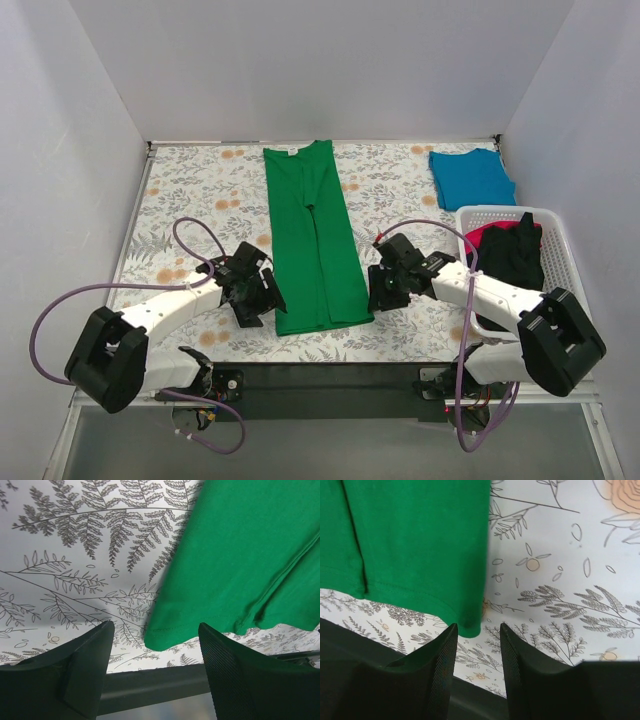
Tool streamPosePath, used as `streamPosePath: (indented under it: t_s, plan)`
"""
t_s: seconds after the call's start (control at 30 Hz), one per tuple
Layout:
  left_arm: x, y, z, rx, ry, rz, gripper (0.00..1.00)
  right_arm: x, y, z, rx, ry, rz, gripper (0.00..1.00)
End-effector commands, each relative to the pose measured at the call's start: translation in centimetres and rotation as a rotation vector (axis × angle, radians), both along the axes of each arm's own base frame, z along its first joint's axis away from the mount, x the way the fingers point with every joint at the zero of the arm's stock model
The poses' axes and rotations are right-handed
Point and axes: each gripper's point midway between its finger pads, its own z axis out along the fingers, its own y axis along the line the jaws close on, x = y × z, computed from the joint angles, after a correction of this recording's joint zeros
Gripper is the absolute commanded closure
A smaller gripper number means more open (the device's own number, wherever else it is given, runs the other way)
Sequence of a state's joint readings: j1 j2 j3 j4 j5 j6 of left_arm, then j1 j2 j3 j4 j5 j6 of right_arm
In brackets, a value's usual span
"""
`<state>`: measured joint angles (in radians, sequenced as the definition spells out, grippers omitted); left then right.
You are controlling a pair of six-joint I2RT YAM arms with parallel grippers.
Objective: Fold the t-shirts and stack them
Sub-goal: Fold the tshirt
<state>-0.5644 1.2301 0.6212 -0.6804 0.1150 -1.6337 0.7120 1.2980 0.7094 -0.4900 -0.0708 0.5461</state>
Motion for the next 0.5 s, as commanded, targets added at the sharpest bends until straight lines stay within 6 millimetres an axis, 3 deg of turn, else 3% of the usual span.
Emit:
streamPosePath:
  t_s: [0.0, 0.13, 0.47]
  plan:
    - [0.6, -0.7, 0.4, -0.012, -0.019, 0.011, 0.33, 0.8, 2.2, 0.9, 0.118, -0.012, 0.026, 0.55]
    - [0.4, -0.6, 0.1, -0.004, -0.016, 0.011, 0.33, 1.1, 2.5, 0.9, 0.133, -0.016, 0.022, 0.54]
    - [-0.6, -0.7, -0.9, 0.007, 0.028, -0.013, 0.33, -0.4, 0.8, -2.3, 0.051, 0.062, -0.008, 0.54]
